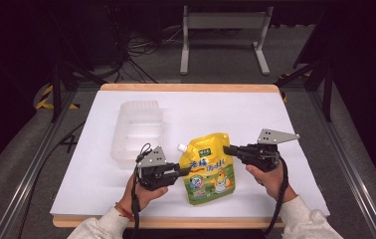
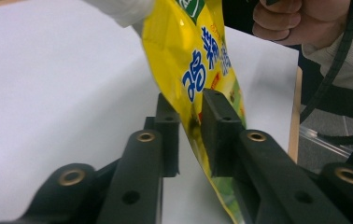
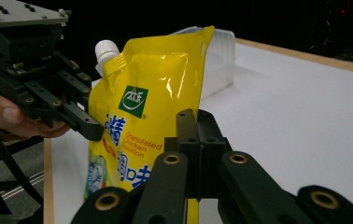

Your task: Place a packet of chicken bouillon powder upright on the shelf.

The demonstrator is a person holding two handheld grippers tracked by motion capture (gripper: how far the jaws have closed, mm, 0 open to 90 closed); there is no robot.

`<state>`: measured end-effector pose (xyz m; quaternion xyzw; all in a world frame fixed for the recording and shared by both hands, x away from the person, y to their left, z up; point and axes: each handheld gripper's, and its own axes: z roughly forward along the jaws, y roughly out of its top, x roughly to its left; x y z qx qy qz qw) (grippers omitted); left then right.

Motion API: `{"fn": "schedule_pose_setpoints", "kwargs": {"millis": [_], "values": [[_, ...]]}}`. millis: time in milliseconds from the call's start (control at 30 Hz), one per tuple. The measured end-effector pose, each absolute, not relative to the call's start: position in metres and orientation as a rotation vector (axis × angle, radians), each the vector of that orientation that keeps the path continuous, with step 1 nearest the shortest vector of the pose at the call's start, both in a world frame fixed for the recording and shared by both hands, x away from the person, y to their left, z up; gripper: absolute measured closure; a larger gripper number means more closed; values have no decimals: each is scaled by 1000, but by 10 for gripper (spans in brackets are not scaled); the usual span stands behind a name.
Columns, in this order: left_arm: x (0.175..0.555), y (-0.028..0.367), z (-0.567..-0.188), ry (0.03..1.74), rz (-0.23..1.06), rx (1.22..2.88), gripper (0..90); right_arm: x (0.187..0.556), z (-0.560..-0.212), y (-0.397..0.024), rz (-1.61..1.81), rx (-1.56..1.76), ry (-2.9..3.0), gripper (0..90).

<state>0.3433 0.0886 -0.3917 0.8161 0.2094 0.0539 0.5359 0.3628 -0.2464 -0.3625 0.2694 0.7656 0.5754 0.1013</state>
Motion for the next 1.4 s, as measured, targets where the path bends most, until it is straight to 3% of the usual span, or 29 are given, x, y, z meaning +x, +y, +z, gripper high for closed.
{"fn": "schedule_pose_setpoints", "kwargs": {"millis": [100, 233, 700, 1400], "values": [[344, 90, -383, 491, 188, 1938, 867, 355, -352, -245, 1690, 738, 2226, 900], [344, 94, -373, 472, 239, 1924, 891, 345, -339, -242, 1691, 671, 2195, 900], [347, 111, -350, 491, 373, 1893, 894, 339, -321, -219, 1676, 556, 2165, 900], [355, 157, -318, 551, 525, 1769, 893, 374, -290, -166, 1666, 438, 2144, 900]]}}
